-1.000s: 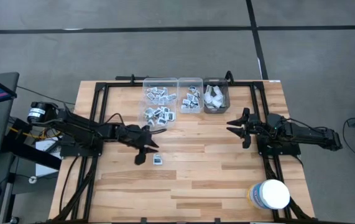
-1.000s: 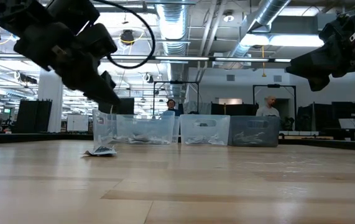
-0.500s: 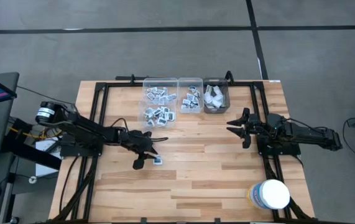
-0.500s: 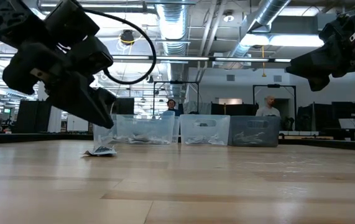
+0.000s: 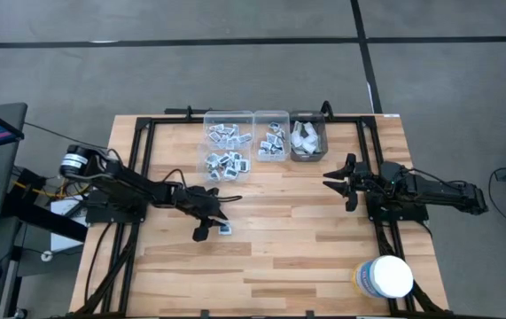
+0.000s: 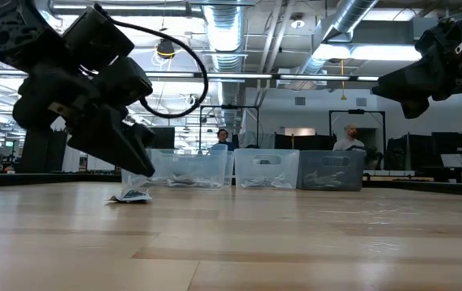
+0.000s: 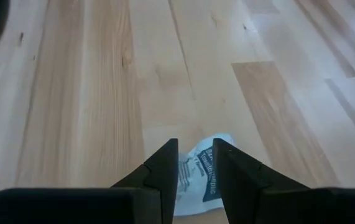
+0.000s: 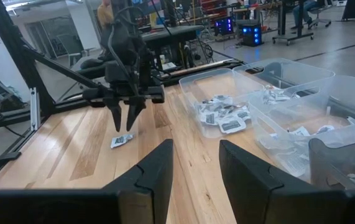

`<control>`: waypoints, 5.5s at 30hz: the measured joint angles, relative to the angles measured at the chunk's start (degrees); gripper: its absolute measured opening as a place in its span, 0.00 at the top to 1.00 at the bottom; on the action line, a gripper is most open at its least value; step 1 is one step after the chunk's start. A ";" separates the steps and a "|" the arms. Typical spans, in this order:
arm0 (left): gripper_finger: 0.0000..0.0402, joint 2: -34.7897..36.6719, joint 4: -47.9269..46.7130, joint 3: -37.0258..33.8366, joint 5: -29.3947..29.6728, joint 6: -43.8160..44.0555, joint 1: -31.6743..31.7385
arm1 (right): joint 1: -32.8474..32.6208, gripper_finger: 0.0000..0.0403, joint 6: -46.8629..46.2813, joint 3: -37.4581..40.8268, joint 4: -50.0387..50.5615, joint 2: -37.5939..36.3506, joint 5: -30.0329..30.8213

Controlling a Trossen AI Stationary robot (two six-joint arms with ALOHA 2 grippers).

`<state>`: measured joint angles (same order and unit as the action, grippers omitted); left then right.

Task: Pick & Place First Aid Supplies
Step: Put the towelette pack into the bottom transparent bin, then return to Home Position

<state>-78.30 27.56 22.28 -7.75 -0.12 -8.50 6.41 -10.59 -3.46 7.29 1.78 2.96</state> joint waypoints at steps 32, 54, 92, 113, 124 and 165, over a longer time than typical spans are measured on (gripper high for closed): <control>0.93 -9.16 2.58 0.15 -0.21 -2.55 1.72 | -0.01 0.69 0.01 -0.01 0.02 0.00 0.00; 0.98 -5.39 1.49 -0.31 1.43 -3.05 1.72 | -0.01 0.69 0.00 -0.01 0.01 0.00 0.00; 0.98 25.34 -2.82 0.00 27.89 -8.63 9.05 | -0.01 0.69 0.00 -0.02 0.01 -0.02 0.02; 0.99 22.91 -39.17 18.30 28.32 8.37 18.98 | -0.01 0.69 0.01 -0.02 0.02 0.00 0.00; 0.99 19.01 -39.11 20.00 28.26 14.35 24.49 | -0.02 0.69 0.01 -0.02 0.00 0.00 0.02; 0.78 9.31 -38.21 20.00 20.64 15.85 27.53 | -0.02 0.69 0.00 -0.02 0.00 -0.02 0.00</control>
<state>-68.99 -10.66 42.28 12.89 15.73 19.03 6.40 -10.59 -3.49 7.29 1.76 2.97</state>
